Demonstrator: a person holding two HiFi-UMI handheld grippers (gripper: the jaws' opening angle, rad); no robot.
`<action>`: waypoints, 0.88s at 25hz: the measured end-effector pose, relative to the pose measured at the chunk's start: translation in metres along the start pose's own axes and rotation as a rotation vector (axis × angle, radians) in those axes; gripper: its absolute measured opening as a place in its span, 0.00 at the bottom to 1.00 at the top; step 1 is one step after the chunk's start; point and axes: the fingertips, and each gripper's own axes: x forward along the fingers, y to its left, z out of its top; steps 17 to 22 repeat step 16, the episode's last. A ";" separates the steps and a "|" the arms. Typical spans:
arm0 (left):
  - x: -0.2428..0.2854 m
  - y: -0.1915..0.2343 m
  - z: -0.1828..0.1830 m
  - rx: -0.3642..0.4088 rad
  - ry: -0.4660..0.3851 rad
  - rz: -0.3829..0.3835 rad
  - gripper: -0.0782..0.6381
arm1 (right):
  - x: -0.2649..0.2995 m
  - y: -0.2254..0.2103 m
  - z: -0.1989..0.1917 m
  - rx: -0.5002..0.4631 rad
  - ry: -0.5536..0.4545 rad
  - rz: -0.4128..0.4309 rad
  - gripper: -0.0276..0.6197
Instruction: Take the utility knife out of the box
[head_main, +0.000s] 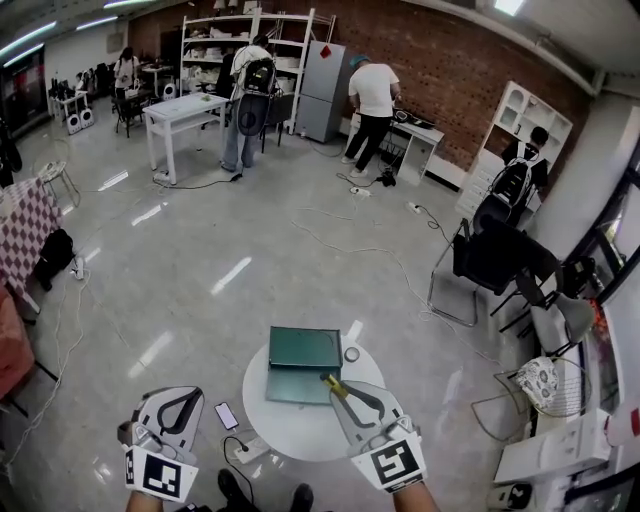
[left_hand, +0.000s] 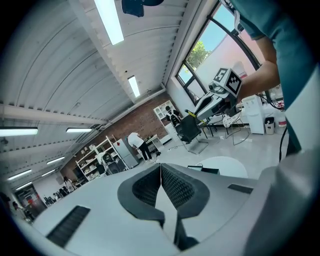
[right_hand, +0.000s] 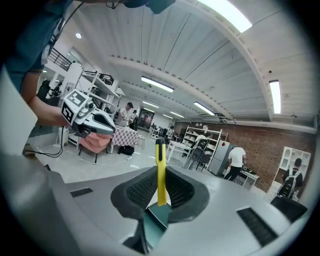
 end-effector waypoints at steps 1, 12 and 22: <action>-0.002 -0.001 0.003 0.001 -0.004 0.000 0.14 | -0.005 0.000 0.004 -0.004 -0.005 -0.003 0.15; -0.022 -0.020 0.031 -0.010 -0.019 0.002 0.14 | -0.051 0.001 0.019 -0.013 -0.023 -0.021 0.15; -0.026 -0.031 0.046 -0.012 -0.020 0.002 0.14 | -0.068 -0.003 0.017 -0.007 -0.017 -0.021 0.15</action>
